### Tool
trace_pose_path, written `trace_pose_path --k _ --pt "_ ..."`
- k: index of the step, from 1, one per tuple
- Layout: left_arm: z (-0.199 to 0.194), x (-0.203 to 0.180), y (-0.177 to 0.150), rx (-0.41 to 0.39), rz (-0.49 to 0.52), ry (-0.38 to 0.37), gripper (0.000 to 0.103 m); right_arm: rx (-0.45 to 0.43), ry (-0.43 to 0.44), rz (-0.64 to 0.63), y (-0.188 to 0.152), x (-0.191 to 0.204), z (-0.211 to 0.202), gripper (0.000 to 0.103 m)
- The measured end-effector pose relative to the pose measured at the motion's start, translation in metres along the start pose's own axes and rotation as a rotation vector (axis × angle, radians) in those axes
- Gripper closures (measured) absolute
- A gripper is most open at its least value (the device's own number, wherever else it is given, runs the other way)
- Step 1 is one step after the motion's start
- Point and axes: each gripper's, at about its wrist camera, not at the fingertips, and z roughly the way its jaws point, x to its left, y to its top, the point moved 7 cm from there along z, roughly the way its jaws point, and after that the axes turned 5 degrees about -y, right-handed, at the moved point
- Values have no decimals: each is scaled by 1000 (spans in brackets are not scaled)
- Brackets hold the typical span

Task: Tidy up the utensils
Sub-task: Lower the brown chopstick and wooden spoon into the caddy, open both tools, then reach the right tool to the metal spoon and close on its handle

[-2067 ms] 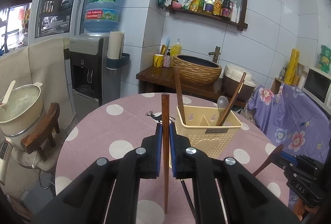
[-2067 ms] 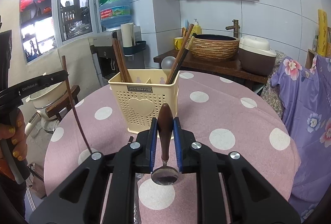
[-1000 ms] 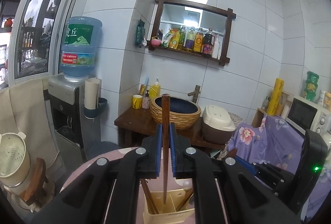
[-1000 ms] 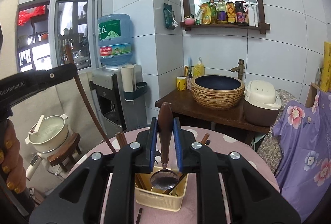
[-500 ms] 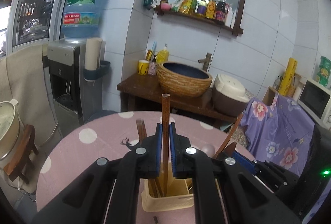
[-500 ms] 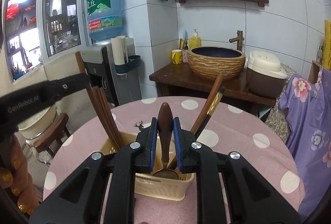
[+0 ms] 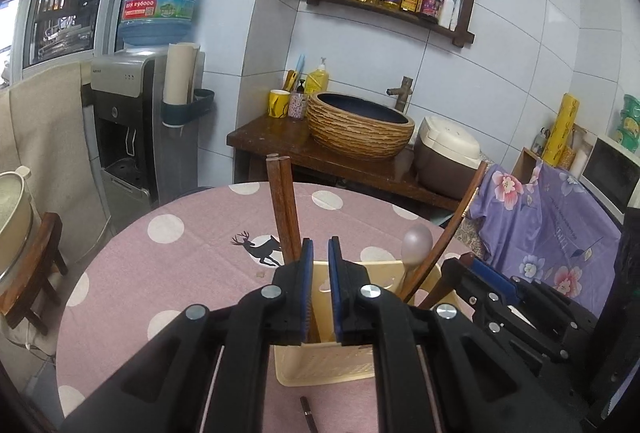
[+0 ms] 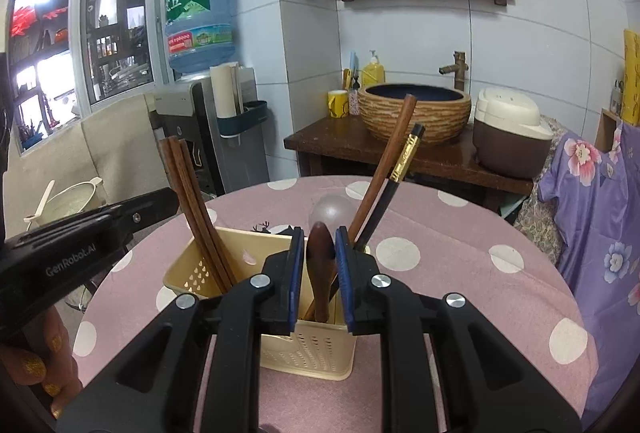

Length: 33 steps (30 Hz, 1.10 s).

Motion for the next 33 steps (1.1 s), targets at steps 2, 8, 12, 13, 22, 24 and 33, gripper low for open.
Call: trace_pose_path --k 2,8,12,13,22,24,33 --pt "-14 0 -3 -27 -5 -10 67 -29 -11 -12 -2 0 -8 64" --pt "-57 13 -28 -82 -7 14 18 -62 5 -29 -18 1 -37 46" --pt "-69 24 -58 -48 -10 45 7 -4 13 -21 -42 2 -52 41" --pt "-71 28 -66 -41 -9 64 5 25 19 -25 -53 2 -54 41" --pt "-71 67 -147 116 -51 185 5 220 6 -63 -149 6 -69 38" --pt "-71 72 -161 144 -51 207 5 256 12 -67 -169 7 -70 38" --pt "-73 69 -182 182 -22 209 5 351 58 -93 -211 22 -65 39"
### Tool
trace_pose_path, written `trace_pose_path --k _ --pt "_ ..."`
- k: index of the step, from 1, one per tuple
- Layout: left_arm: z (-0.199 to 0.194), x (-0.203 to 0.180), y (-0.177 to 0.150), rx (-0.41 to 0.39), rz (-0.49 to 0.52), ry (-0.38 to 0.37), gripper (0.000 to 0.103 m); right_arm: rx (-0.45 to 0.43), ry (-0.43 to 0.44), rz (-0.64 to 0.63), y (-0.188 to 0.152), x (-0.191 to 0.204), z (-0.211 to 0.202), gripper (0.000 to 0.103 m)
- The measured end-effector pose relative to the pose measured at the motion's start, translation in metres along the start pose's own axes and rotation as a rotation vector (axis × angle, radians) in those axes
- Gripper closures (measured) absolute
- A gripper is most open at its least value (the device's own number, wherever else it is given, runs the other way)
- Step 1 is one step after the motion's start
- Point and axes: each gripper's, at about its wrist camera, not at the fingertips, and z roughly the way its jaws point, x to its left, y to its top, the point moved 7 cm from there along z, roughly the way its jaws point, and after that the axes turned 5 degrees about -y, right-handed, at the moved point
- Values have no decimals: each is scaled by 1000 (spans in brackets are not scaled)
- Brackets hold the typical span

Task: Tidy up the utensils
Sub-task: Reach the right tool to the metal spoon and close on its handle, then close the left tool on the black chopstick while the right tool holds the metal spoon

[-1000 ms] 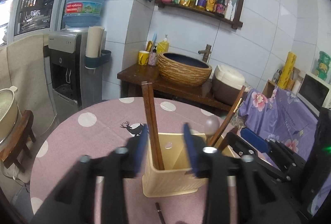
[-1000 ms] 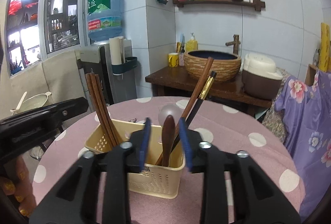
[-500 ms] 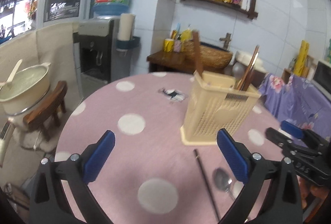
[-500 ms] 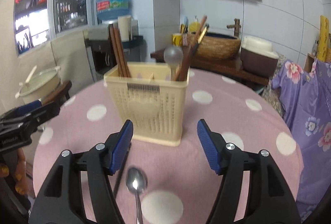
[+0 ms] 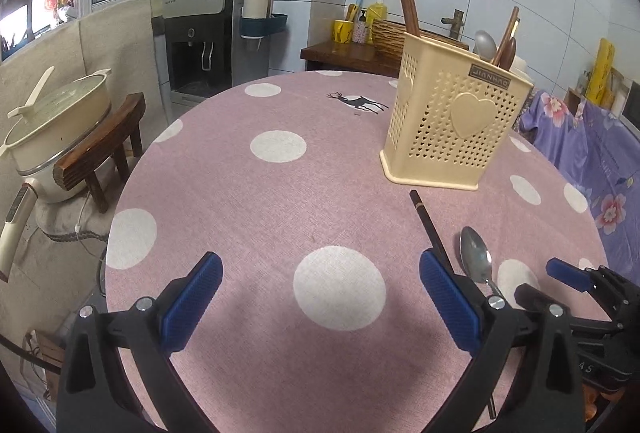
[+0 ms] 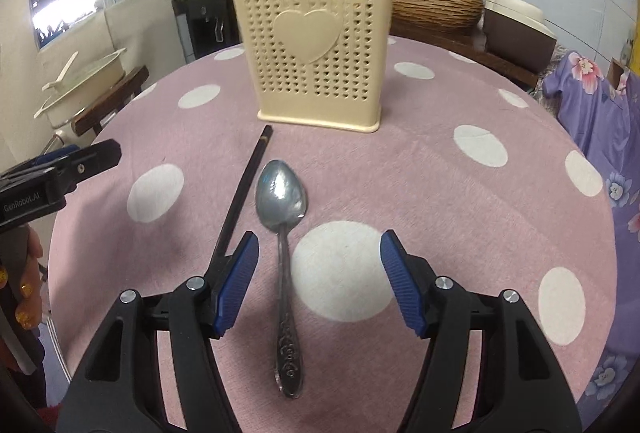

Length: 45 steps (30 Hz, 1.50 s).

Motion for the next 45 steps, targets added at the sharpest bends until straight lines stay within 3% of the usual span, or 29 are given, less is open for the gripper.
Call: trace_pose_path --k 8,13,22,27,29,36,45 --pt "-1 10 -7 14 -26 17 5 76 -12 -73 3 20 23 42" --pt "-3 17 -8 13 -50 16 5 115 13 -41 8 23 37 48" --pt "-2 20 -9 21 -66 11 5 104 -19 -40 23 25 54 51" --pt "1 18 -8 26 -64 10 5 89 -15 -41 28 28 57 65" --pt "2 16 -8 31 -61 9 5 90 -12 -35 28 26 56 65" --pt "12 0 -10 60 -31 -11 5 52 14 57 31 4 37 65" --pt "35 -47 -6 123 51 -93 10 -101 41 162 60 -34 -31 65"
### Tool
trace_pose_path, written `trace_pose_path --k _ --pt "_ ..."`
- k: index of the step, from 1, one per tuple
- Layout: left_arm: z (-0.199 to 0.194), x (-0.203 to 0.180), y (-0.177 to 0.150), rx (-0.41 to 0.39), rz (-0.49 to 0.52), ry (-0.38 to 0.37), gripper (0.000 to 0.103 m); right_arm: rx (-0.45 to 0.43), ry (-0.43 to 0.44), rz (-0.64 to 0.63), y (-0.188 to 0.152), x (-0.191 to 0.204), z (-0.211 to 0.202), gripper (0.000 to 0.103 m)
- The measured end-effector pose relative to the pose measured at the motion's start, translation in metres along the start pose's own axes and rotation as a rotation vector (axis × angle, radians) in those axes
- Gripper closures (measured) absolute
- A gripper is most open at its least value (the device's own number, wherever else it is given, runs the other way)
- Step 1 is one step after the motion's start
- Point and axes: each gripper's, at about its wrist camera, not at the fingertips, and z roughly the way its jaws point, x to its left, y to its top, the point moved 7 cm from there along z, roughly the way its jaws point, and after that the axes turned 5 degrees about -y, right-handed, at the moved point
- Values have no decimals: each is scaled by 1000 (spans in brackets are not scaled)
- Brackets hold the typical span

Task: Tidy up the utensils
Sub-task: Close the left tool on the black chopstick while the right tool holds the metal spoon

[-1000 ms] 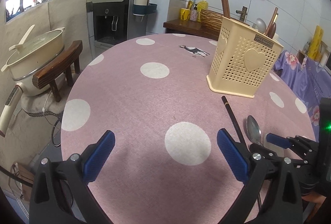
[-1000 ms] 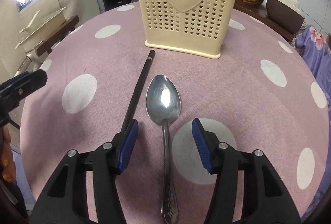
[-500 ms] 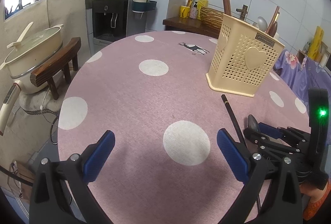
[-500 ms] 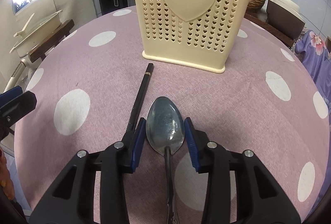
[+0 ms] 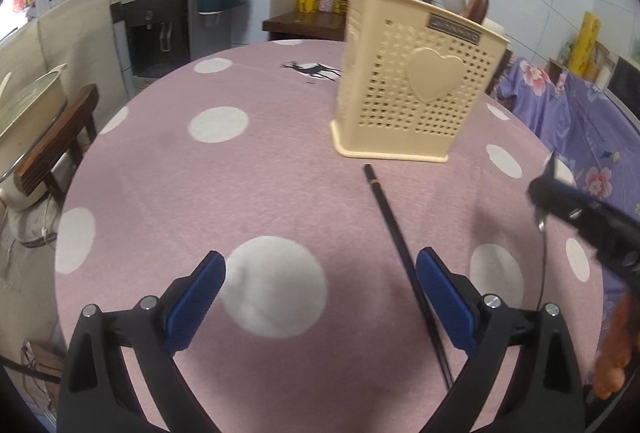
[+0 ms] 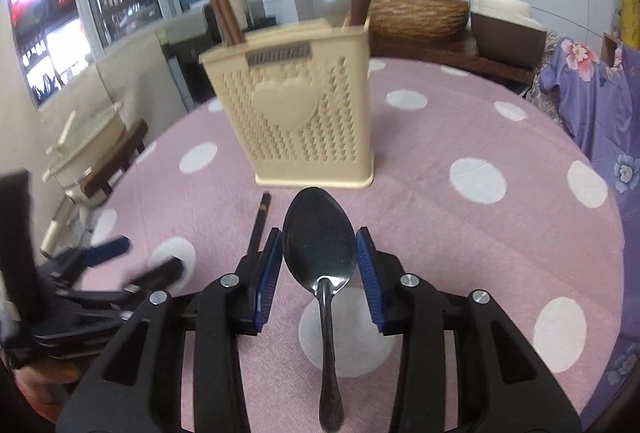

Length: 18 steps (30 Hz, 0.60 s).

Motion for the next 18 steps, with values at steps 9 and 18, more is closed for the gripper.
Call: trace_pose_path --k 9,18 --pt "40 -27 13 73 25 -19 35 -79 -13 23 12 -16 -39 65" --pt "68 -37 24 107 14 29 73 -91 -2 20 8 -14 -43 65"
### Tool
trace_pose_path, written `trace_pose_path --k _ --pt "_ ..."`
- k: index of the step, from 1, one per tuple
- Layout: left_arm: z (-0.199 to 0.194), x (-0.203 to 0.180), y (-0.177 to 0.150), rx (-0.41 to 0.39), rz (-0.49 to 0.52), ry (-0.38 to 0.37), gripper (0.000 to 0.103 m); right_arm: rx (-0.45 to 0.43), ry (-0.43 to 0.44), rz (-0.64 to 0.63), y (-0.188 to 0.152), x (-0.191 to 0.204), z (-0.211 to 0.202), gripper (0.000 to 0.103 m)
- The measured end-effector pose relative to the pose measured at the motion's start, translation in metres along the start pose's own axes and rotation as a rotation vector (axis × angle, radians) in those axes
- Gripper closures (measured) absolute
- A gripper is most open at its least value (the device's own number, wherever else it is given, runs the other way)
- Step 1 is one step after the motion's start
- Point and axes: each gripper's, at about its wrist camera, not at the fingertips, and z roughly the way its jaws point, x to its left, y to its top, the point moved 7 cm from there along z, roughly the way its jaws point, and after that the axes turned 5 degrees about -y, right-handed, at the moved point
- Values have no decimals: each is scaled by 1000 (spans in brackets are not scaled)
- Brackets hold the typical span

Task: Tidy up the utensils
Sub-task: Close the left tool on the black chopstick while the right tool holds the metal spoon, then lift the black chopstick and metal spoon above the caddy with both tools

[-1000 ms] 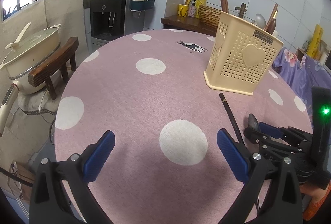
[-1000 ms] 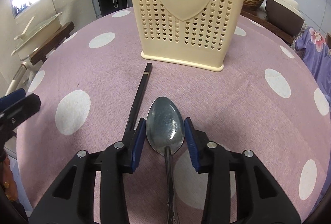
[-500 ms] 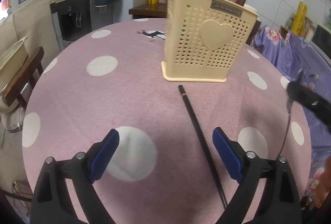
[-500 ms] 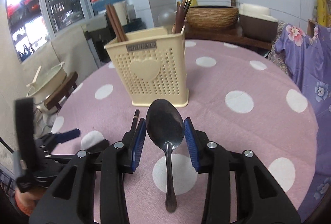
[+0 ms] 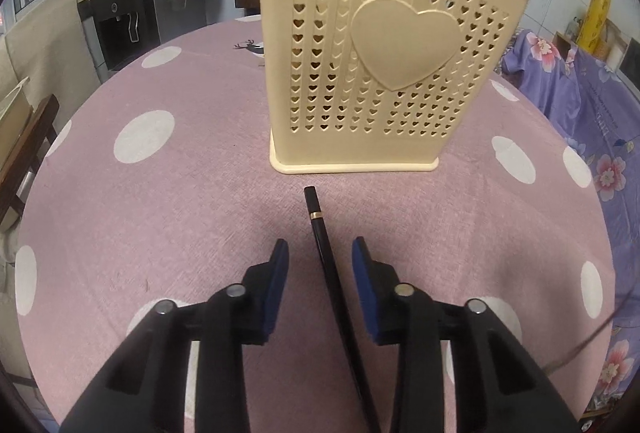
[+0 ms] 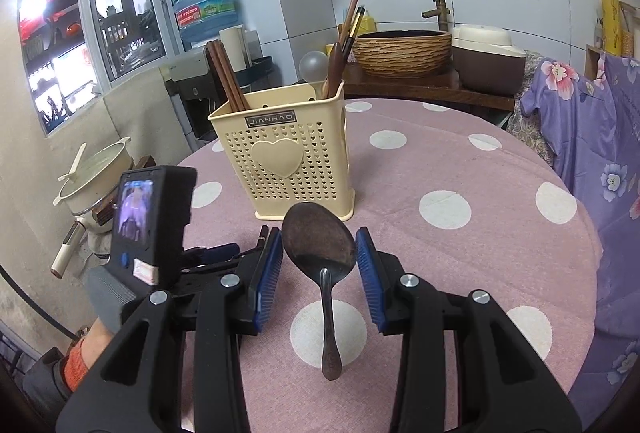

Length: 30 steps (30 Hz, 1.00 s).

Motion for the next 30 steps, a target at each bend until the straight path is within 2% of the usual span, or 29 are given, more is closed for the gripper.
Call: trace_pose_path --k 2,9,13,26,30 --pt "4 -1 0 3 -2 13 77 -2 1 0 -1 -1 0 65" --pt "6 -1 3 6 -22 29 81 -1 4 -10 0 2 1 65" --pt "9 4 7 -2 -35 47 92 -1 5 -11 -1 3 2 65" --pt "13 4 10 -15 -41 52 94 2 -8 -6 -2 1 4 65" --pt "11 7 10 -10 -64 29 95 0 -10 -5 -2 1 6 65"
